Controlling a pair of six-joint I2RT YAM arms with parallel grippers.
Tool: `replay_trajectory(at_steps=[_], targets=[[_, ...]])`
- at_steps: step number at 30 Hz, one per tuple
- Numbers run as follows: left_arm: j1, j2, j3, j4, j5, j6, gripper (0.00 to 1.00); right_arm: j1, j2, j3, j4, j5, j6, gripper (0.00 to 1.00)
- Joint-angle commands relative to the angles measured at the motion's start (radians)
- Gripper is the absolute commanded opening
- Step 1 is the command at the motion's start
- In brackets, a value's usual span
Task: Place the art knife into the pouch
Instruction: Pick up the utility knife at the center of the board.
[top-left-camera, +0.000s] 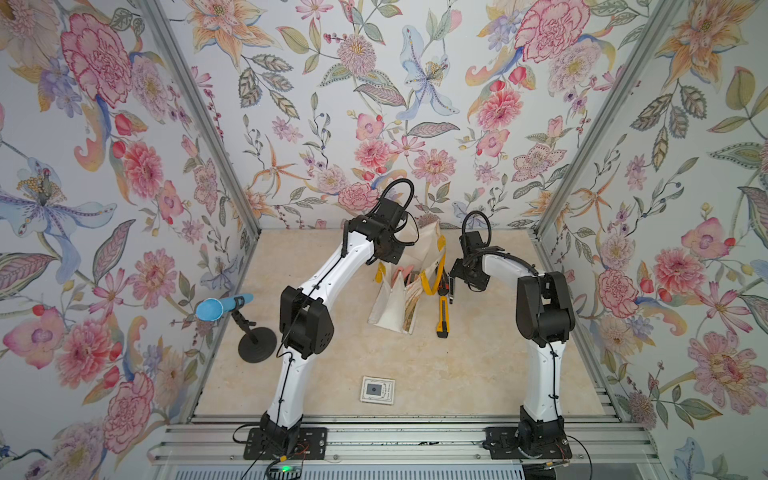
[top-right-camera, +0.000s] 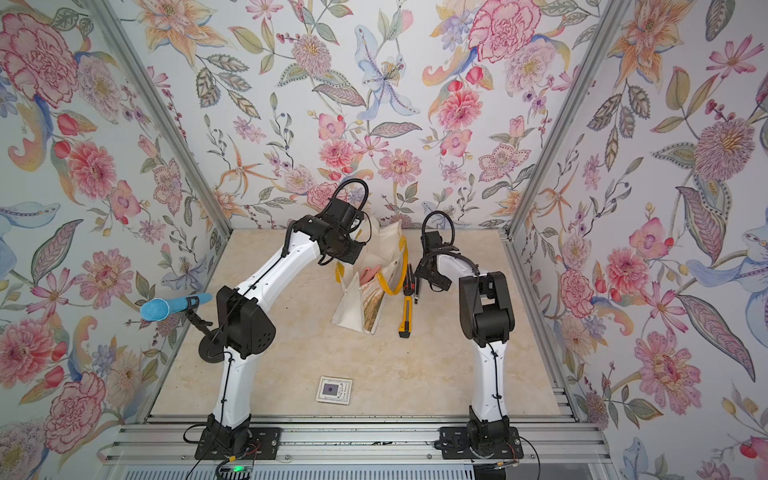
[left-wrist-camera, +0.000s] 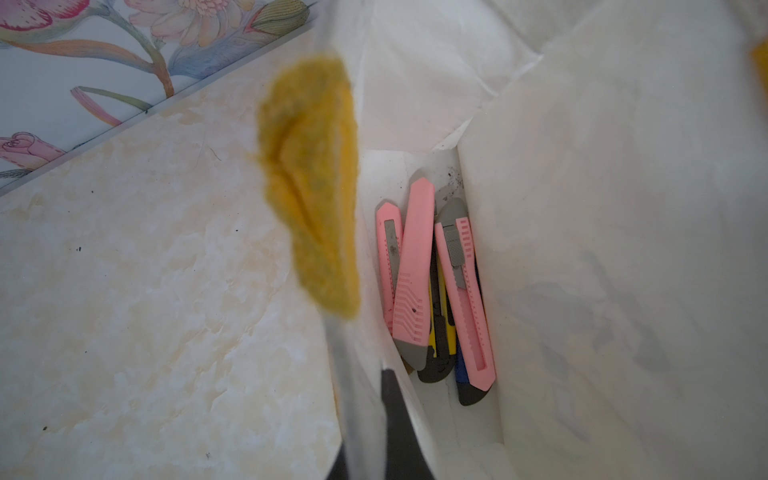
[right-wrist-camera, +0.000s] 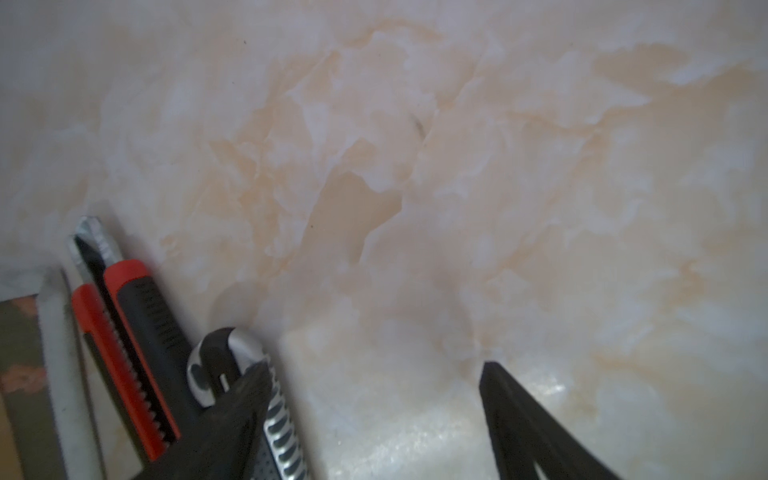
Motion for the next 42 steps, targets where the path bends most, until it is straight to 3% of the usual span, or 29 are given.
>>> replay_trajectory(at_steps=[1, 21, 25, 42], targets=[[-0.002, 0.031, 0.036, -0.01, -0.025, -0.015, 0.0, 0.017, 0.001, 0.047, -0.023, 0.006, -0.01, 0.83], [-0.003, 0.03, 0.018, -0.015, -0.02, -0.013, 0.0, 0.048, 0.121, 0.134, -0.027, -0.074, -0.045, 0.81], [-0.003, 0.024, 0.01, -0.016, -0.026, -0.015, 0.0, 0.075, 0.153, 0.171, -0.084, -0.025, -0.063, 0.81], [-0.007, 0.035, 0.005, -0.012, -0.011, -0.02, 0.0, 0.021, 0.066, 0.014, -0.028, -0.056, 0.047, 0.79]])
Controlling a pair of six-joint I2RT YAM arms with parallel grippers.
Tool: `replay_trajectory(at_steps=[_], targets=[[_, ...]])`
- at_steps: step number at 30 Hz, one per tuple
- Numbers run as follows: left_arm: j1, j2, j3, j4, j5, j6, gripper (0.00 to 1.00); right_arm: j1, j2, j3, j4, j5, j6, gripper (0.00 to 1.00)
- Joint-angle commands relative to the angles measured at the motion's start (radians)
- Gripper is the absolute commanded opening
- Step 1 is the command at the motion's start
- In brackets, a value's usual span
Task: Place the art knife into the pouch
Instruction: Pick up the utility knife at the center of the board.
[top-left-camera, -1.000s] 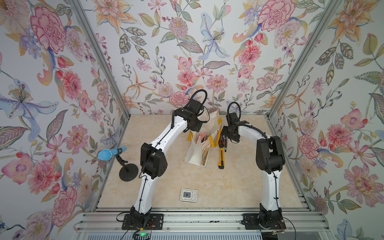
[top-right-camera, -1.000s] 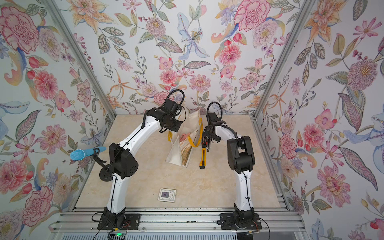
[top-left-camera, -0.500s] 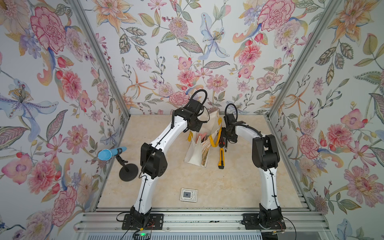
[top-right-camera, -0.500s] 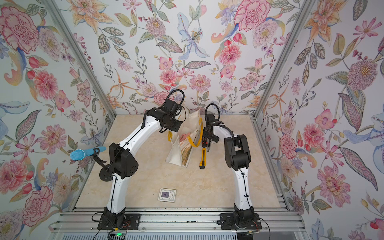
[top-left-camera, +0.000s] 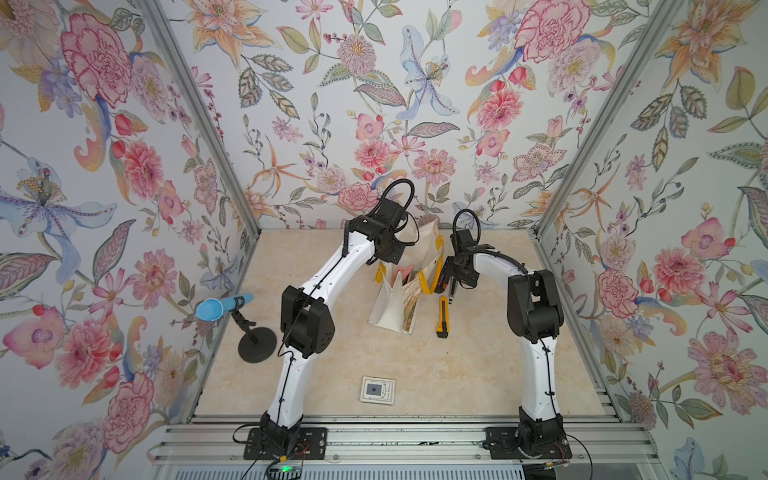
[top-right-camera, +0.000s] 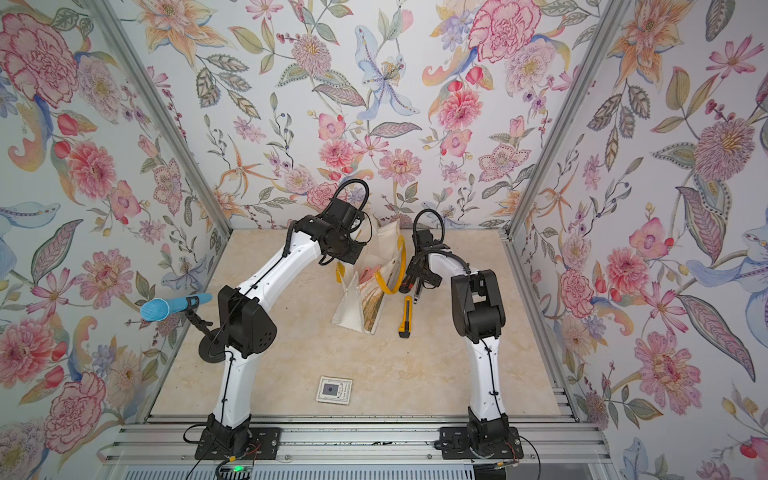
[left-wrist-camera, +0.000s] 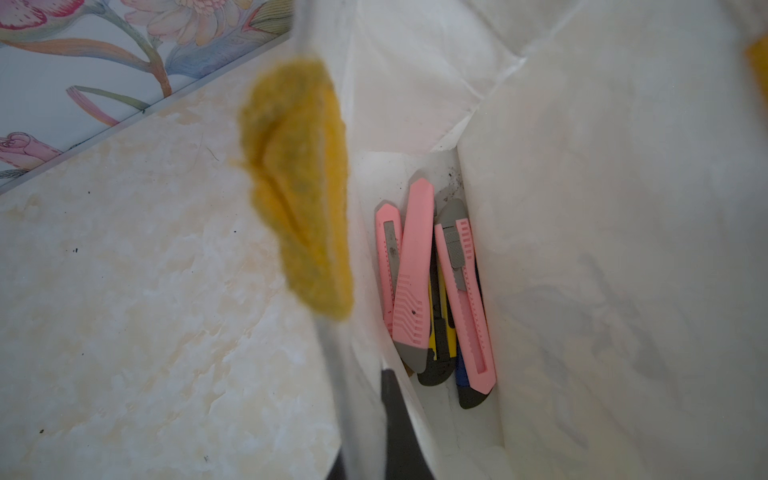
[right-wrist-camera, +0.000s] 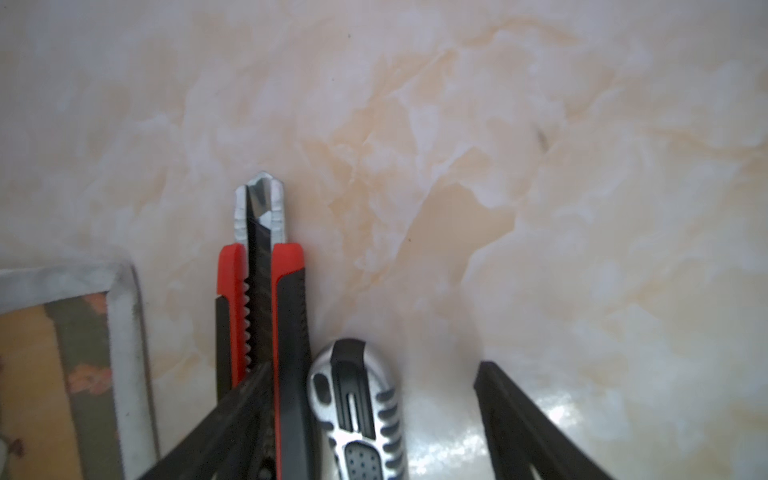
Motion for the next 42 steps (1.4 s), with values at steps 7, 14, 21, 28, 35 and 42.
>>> replay_trajectory(at_steps=[7, 14, 21, 28, 35, 42], targets=[[-0.01, 0.028, 0.0, -0.012, -0.01, -0.021, 0.0, -0.009, -0.053, -0.121, -0.015, -0.015, 0.048, 0.78], [-0.016, 0.033, 0.0, -0.01, -0.004, -0.019, 0.0, -0.022, -0.169, -0.266, 0.117, -0.056, 0.074, 0.79], [-0.023, 0.035, -0.007, -0.011, 0.0, -0.016, 0.0, -0.016, -0.259, -0.379, 0.191, -0.037, 0.1, 0.79], [-0.023, 0.034, -0.009, -0.012, 0.004, -0.004, 0.0, -0.019, -0.254, -0.412, 0.194, -0.048, 0.112, 0.79], [-0.024, 0.025, -0.025, -0.014, -0.006, 0.002, 0.0, -0.006, -0.173, -0.335, 0.106, -0.017, 0.106, 0.77], [-0.025, 0.018, -0.035, -0.015, -0.014, 0.005, 0.0, 0.034, -0.08, -0.176, -0.07, 0.11, 0.03, 0.76]])
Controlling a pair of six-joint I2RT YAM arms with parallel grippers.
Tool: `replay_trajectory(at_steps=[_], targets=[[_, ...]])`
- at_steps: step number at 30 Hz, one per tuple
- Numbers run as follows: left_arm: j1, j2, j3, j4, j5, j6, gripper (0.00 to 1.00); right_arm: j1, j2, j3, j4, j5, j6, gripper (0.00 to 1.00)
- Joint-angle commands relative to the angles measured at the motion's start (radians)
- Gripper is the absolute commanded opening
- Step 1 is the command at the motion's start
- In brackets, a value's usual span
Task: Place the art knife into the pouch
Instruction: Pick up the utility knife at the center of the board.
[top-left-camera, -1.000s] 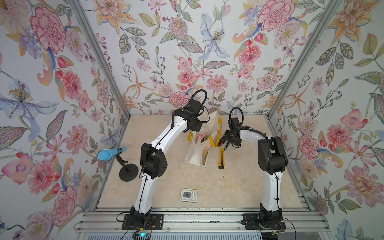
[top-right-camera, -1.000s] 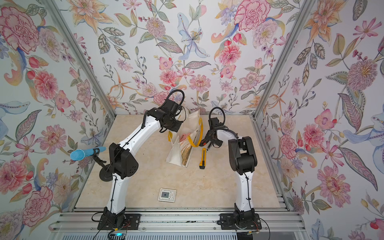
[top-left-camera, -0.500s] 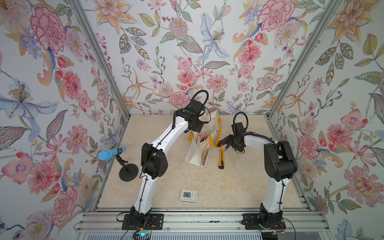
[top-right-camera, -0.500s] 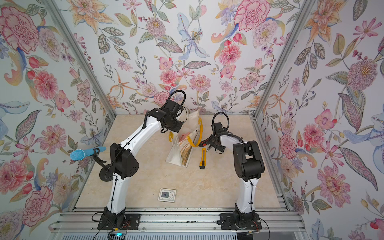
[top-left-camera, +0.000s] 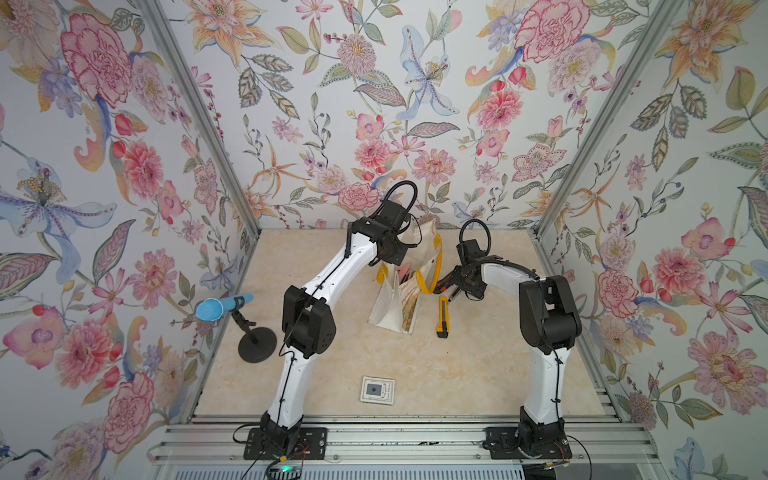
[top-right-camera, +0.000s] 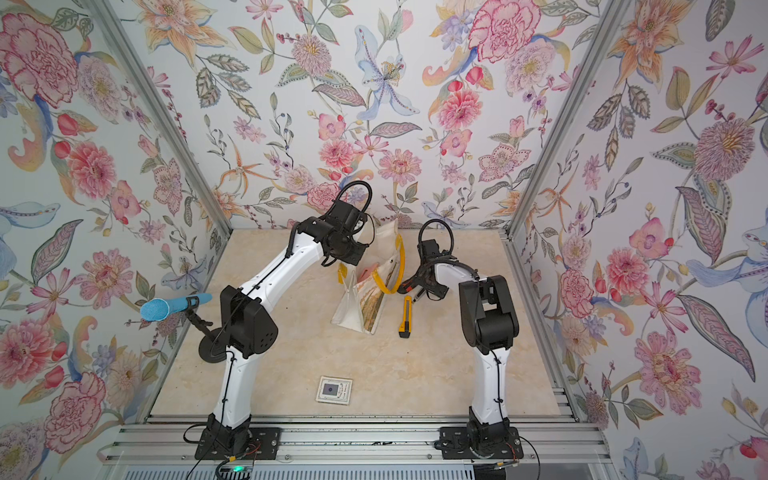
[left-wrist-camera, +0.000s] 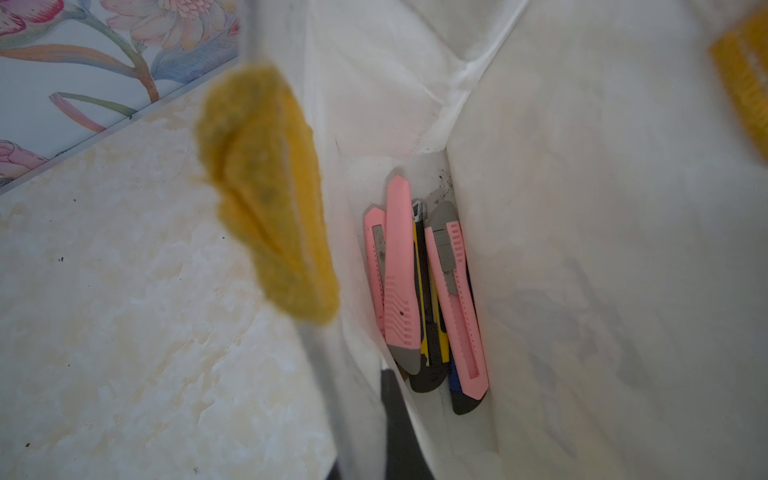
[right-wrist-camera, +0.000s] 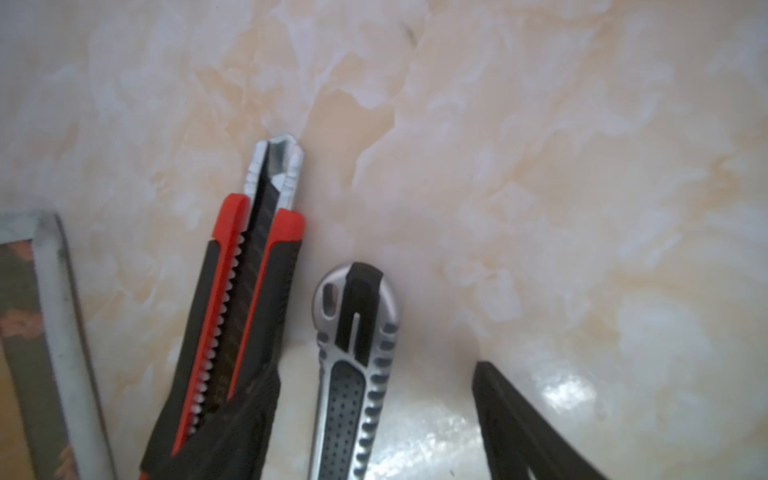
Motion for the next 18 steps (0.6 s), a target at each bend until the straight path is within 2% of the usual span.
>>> replay_trajectory(at_steps=[1, 11, 18], targets=[[-0.013, 0.013, -0.023, -0.036, -0.019, 0.004, 0.0, 0.022, 0.054, 0.039, -0.131, 0.067, -0.029, 0.76], [-0.014, 0.018, -0.022, -0.035, -0.021, 0.006, 0.0, 0.011, 0.084, 0.025, -0.14, 0.056, -0.004, 0.75], [-0.015, 0.017, -0.033, -0.038, -0.03, 0.004, 0.0, 0.012, 0.146, 0.122, -0.222, 0.064, 0.001, 0.58]])
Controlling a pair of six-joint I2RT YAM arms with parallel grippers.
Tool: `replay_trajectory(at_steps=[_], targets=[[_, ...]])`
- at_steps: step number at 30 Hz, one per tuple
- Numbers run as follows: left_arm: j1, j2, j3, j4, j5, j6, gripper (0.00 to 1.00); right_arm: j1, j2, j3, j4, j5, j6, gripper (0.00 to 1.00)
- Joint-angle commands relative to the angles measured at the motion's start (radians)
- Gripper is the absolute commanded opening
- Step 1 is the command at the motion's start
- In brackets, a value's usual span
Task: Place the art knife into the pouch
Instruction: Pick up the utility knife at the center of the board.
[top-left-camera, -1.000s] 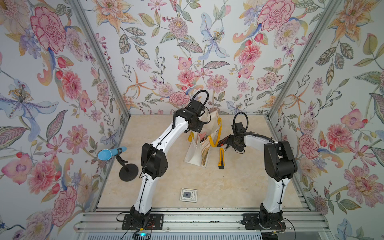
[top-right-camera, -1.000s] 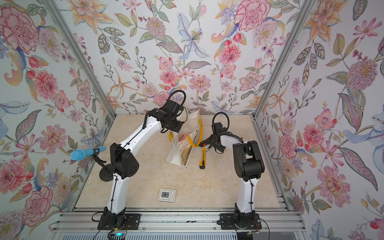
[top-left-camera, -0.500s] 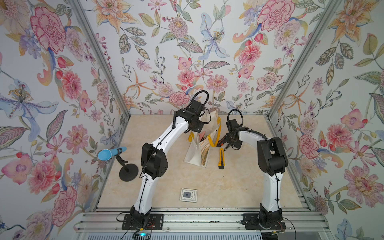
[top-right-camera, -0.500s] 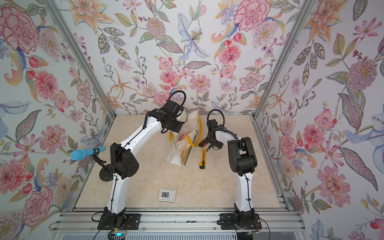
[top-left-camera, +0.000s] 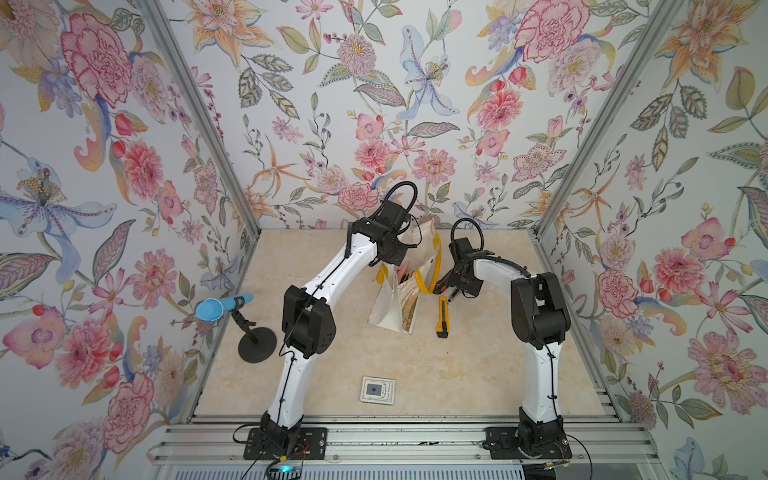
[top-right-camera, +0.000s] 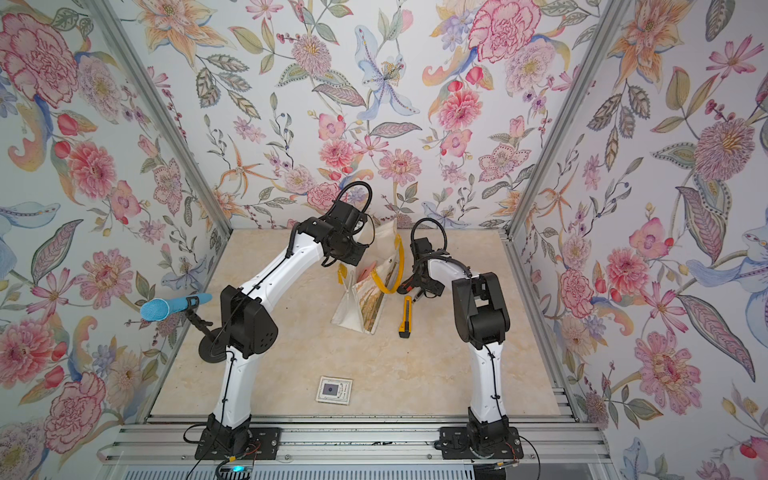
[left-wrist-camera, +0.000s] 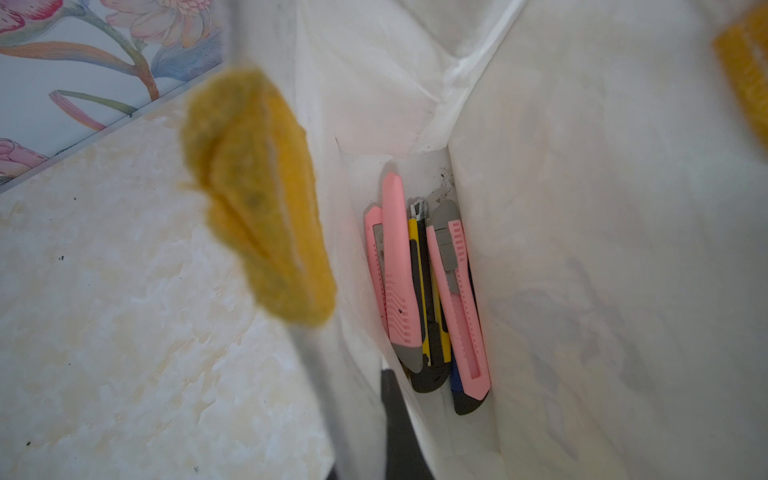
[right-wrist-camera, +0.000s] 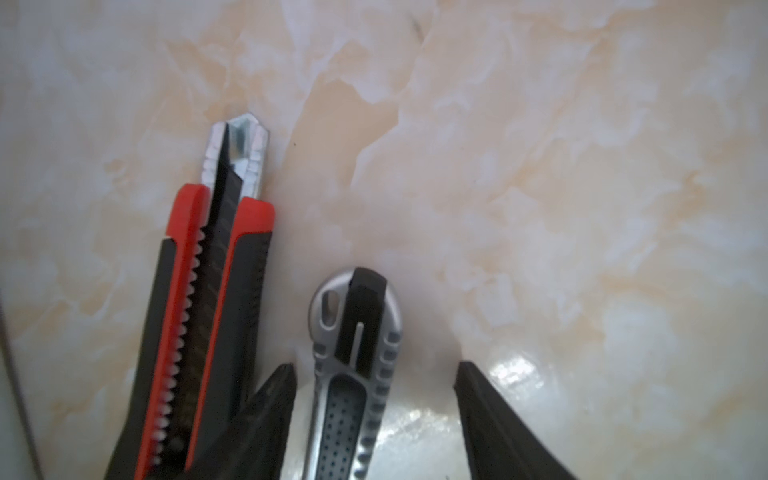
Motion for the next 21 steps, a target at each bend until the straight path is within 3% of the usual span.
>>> replay_trajectory(at_steps=[1, 9, 21], targets=[[-0.015, 0.016, -0.029, -0.039, -0.029, 0.004, 0.0, -0.005, 0.075, 0.011, -0.103, -0.002, 0.015, 0.55], [-0.017, 0.016, -0.028, -0.033, -0.02, 0.004, 0.0, -0.009, 0.072, 0.006, -0.103, -0.008, 0.015, 0.16], [-0.017, -0.011, -0.068, -0.003, 0.005, 0.001, 0.0, -0.017, -0.062, 0.055, -0.103, -0.004, -0.002, 0.1]])
